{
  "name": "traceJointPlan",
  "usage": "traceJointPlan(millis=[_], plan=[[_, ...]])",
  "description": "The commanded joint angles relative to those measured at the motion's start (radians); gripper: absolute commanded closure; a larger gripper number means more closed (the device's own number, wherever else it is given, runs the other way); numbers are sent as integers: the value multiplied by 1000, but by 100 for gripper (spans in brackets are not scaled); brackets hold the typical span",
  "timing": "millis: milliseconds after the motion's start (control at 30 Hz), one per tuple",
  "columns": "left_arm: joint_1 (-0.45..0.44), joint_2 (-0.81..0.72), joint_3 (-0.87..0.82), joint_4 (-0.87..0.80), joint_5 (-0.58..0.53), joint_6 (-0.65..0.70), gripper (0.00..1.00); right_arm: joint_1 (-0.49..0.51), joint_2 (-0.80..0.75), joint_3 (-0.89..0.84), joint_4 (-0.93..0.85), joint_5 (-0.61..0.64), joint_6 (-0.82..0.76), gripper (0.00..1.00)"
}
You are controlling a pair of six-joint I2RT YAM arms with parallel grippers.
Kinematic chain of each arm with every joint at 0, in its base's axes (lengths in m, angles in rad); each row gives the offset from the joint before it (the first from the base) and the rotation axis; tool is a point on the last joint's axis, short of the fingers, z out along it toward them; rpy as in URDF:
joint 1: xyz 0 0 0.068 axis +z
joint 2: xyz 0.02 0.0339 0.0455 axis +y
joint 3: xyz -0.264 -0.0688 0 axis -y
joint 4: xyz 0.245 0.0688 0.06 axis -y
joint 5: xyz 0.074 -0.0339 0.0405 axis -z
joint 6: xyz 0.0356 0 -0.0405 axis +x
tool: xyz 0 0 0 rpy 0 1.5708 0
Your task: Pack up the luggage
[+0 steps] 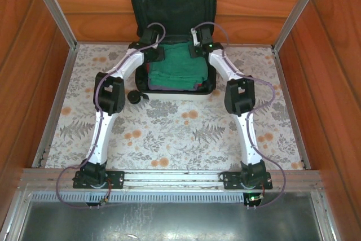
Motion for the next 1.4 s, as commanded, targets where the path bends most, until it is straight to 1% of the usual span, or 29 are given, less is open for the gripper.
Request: traceJointPlan(millis=[0,267,333,367,433,533,567,600,633,667,700,733,800,900,967,1033,1067,1133,1167,1200,1233,1300,1367], plan=[[-7,14,-16,-64,-10,-25,86,-5,-24,-11,-80,25,61,90],[7,81,-65,-65,-3,-64,87,-20,-77,-201,-104,-28,203,89],[9,78,-68,-65,-9,-63,87,-25,-94,-217,-100,-47,203,86],[10,67,-70,-65,-16,-56,86,-28,-106,-221,-98,-54,194,84],[10,29,-70,-63,-46,-35,77,-34,-145,-225,-77,-64,165,74],[12,-50,-66,-62,-106,25,45,-43,-223,-225,-29,-86,106,53],[12,-77,-61,-61,-126,52,35,-48,-250,-221,-15,-98,88,45],[17,-102,-57,-59,-134,82,29,-56,-276,-219,1,-113,68,38],[21,-121,-54,-56,-143,108,26,-63,-298,-218,22,-135,51,33],[31,-144,-50,-53,-155,133,24,-73,-321,-223,47,-155,38,28],[44,-170,-51,-48,-149,149,22,-85,-343,-227,74,-175,26,26],[60,-191,-53,-40,-134,158,21,-97,-360,-230,94,-207,13,24],[106,-242,-70,-4,-70,167,19,-124,-387,-227,139,-256,-15,21],[177,-313,-128,118,79,191,18,-161,-397,-205,213,-317,-65,18],[215,-348,-186,251,176,209,18,-184,-382,-171,258,-351,-67,18],[247,-375,-247,384,242,220,18,-208,-357,-145,317,-392,-77,19],[262,-390,-305,493,274,231,19,-214,-350,-155,381,-414,-84,19],[279,-402,-388,678,267,238,19,-222,-331,-161,486,-436,-103,20],[288,-385,-380,716,270,234,19,-224,-313,-143,516,-456,-119,20],[300,-355,-344,718,295,222,20,-225,-291,-115,533,-476,-134,21],[311,-323,-306,719,334,201,22,-223,-271,-92,550,-488,-141,22],[333,-251,-225,728,456,159,27,-224,-226,-39,578,-508,-135,25],[338,-197,-168,754,510,126,30,-223,-182,28,571,-523,-122,27]])
